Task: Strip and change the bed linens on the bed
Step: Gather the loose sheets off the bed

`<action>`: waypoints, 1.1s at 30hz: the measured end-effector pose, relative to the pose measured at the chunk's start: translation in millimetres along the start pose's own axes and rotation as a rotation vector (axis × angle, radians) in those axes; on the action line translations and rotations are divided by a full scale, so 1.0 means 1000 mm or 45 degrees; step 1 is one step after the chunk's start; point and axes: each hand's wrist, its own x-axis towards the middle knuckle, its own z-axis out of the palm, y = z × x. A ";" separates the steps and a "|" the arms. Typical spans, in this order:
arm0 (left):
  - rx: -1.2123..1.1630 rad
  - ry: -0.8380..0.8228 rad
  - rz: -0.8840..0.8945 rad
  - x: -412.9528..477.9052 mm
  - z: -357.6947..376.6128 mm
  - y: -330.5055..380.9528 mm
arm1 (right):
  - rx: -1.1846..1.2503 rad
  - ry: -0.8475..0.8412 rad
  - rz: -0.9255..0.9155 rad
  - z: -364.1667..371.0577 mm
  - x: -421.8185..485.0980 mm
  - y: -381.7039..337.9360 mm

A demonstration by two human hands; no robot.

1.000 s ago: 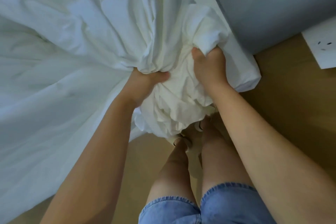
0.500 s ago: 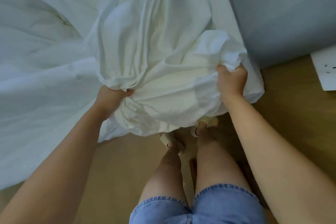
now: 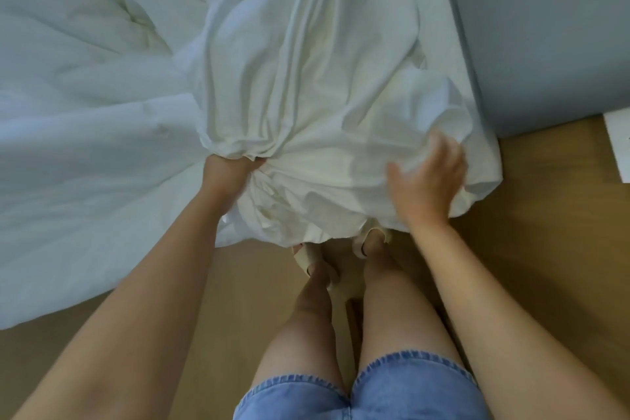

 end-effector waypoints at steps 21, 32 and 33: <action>0.388 0.232 0.113 -0.006 -0.024 -0.007 | -0.542 -0.690 -1.132 0.014 0.044 -0.089; 0.299 0.464 -0.280 -0.016 -0.089 -0.031 | -0.635 -0.899 -1.057 -0.004 0.063 -0.082; 0.274 0.464 -0.273 -0.018 -0.084 -0.033 | -0.654 -0.971 -1.036 -0.004 0.060 -0.088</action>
